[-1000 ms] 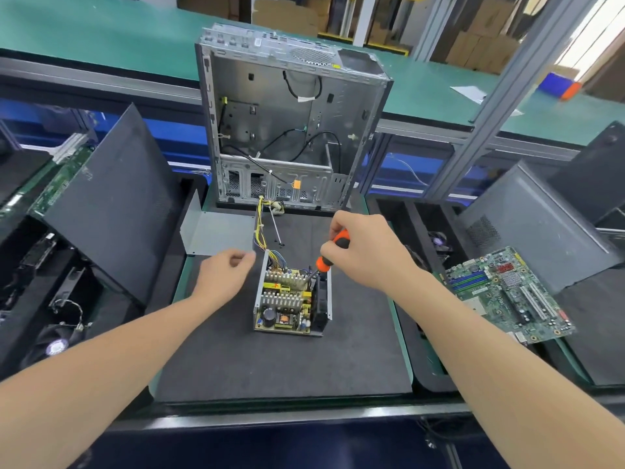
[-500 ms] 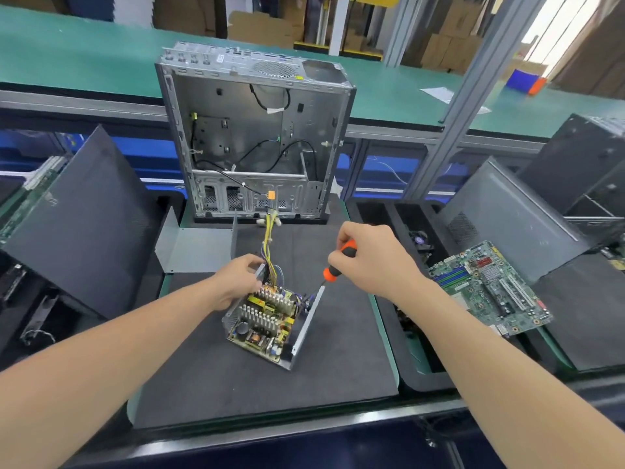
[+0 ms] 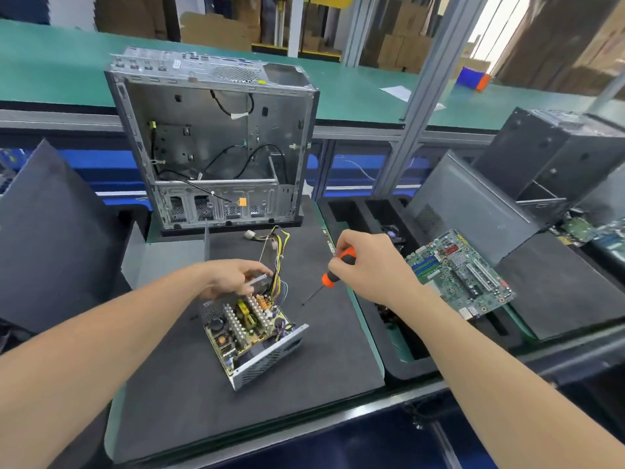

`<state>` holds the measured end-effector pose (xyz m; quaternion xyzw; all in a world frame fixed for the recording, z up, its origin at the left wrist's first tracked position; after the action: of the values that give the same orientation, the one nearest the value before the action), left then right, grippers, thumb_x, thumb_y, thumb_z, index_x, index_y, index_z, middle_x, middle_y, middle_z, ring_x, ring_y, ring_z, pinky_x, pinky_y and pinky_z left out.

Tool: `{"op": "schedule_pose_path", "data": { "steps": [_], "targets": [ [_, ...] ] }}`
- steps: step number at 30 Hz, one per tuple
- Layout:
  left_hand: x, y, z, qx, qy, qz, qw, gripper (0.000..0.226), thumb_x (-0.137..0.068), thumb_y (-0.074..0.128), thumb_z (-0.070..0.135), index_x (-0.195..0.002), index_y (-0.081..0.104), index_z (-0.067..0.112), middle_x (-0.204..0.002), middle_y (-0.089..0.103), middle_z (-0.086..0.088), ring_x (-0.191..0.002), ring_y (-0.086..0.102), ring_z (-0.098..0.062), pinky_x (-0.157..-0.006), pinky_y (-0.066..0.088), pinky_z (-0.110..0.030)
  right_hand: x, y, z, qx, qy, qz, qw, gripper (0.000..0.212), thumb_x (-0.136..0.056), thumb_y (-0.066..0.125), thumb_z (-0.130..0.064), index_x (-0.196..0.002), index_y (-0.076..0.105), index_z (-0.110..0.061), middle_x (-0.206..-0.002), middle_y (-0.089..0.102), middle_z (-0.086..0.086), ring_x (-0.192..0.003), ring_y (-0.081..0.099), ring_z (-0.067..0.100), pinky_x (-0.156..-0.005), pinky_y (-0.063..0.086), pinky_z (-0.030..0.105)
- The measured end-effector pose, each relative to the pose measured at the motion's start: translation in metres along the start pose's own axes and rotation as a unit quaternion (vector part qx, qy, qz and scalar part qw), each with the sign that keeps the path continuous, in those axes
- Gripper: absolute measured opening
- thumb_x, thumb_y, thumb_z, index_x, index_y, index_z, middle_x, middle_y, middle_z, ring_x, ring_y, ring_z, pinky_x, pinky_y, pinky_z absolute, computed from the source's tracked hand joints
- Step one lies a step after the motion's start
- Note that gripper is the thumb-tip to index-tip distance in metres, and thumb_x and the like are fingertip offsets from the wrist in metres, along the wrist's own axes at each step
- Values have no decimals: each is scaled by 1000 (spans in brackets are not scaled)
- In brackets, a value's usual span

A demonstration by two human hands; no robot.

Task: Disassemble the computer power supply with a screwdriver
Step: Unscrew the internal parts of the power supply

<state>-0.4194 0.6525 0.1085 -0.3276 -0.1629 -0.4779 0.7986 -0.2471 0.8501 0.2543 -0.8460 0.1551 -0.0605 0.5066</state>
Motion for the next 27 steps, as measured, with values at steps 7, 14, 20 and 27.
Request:
{"op": "schedule_pose_path", "data": {
  "steps": [7,14,20,27],
  "targets": [
    [-15,5,18,13,-54,-45,997,58,-95,53,-15,-138,61,24,-141,48,0,-129,49,-27,-95,47,-34,11,-1,22,-22,22,-4,1000,11,-82,64,-30,-81,56,-22,-69,66,-3,-57,46,18,-56,47,34],
    [-41,30,46,108,-30,128,985,10,-83,78,18,-75,73,21,-98,66,1,-92,54,-16,-79,41,-29,-5,2,47,-12,-6,-27,1000,11,-86,63,-28,-85,58,-19,-55,56,-11,-64,47,16,-58,45,33],
    [-23,35,43,115,77,183,973,20,-87,82,10,-98,65,10,-91,70,2,-77,64,-5,-78,44,-29,-35,9,49,-8,-52,-65,996,12,-87,63,-30,-85,55,-21,-69,64,-6,-65,51,19,-60,49,35],
    [-10,46,45,-24,92,361,928,32,-92,74,48,-78,67,21,-63,63,13,-58,50,-3,-57,36,-20,-72,28,38,17,-117,-95,988,15,-85,65,-34,-81,52,-27,-75,62,-3,-74,59,24,-62,54,38]
  ]
}}
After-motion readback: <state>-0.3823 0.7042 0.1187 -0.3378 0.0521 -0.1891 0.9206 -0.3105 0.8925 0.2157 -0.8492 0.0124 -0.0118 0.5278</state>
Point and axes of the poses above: each hand's wrist, its own x-axis away from the middle knuckle, its own y-axis out of the palm, z = x × y, the point moved 4 cm from there along -x, towards the middle knuckle
